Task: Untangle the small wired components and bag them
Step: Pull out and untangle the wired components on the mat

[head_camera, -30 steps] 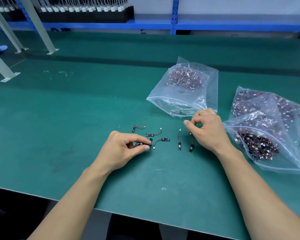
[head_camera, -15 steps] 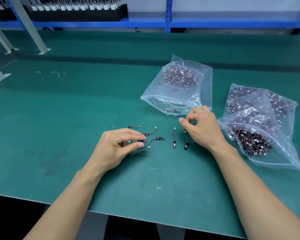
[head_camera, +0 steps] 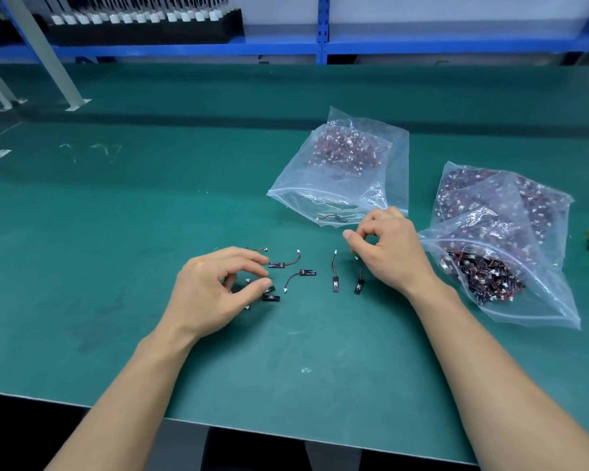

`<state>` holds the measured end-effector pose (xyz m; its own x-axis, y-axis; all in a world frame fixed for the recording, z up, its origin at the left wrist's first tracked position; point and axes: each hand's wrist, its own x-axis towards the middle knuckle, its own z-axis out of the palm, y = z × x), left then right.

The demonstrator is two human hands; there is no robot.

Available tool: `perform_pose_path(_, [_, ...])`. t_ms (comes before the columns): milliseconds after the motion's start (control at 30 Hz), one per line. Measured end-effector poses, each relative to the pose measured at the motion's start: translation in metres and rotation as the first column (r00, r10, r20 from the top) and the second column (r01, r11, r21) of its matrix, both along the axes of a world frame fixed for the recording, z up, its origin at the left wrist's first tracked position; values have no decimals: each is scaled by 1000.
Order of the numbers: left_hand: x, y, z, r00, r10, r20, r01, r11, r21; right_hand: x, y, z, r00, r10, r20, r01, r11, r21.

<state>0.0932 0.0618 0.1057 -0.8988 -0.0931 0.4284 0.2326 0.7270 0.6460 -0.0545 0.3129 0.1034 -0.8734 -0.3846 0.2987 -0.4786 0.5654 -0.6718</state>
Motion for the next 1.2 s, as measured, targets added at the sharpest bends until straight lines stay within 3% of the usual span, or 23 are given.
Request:
perform_pose_path(100, [4,-1,-1,998,-16,53,26,979,-202,-1,0,-1,1000,-18,-25,17,1000,-25])
perform_pose_path(200, [3,7,-2,993,-79,88,101,953,-285,-1,-2,-3,998,-16,-66,13,999,-48])
perform_pose_path(367, [-4,20,6,983,-163,88,180,956,-232,-1,-1,-4,996,-29,-89,23,998,-64])
perform_pose_path(567, [-52,50,32,987,-159,33,162,968,-189,-5,-1,-7,996,-32,-85,29,999,-39])
perform_pose_path(700, [-114,76,36,984,-44,171,105,924,-368,-6,-2,-9,996,-18,-82,16,999,-29])
perform_pose_path(867, [-163,95,35,945,151,290,71,769,-635,-6,-3,-11,999,3,-54,-5,1000,-31])
perform_pose_path(1000, [-179,94,32,934,168,315,70,779,-624,-10,-3,-11,999,-1,-52,0,1000,-28])
perform_pose_path(1133, [-190,85,30,943,178,281,-45,904,-424,-8,-5,-11,999,0,-53,-2,1000,-28])
perform_pose_path(1200, [-197,85,29,932,223,285,-89,905,-415,-6,-5,-10,998,4,-63,-5,1000,-23])
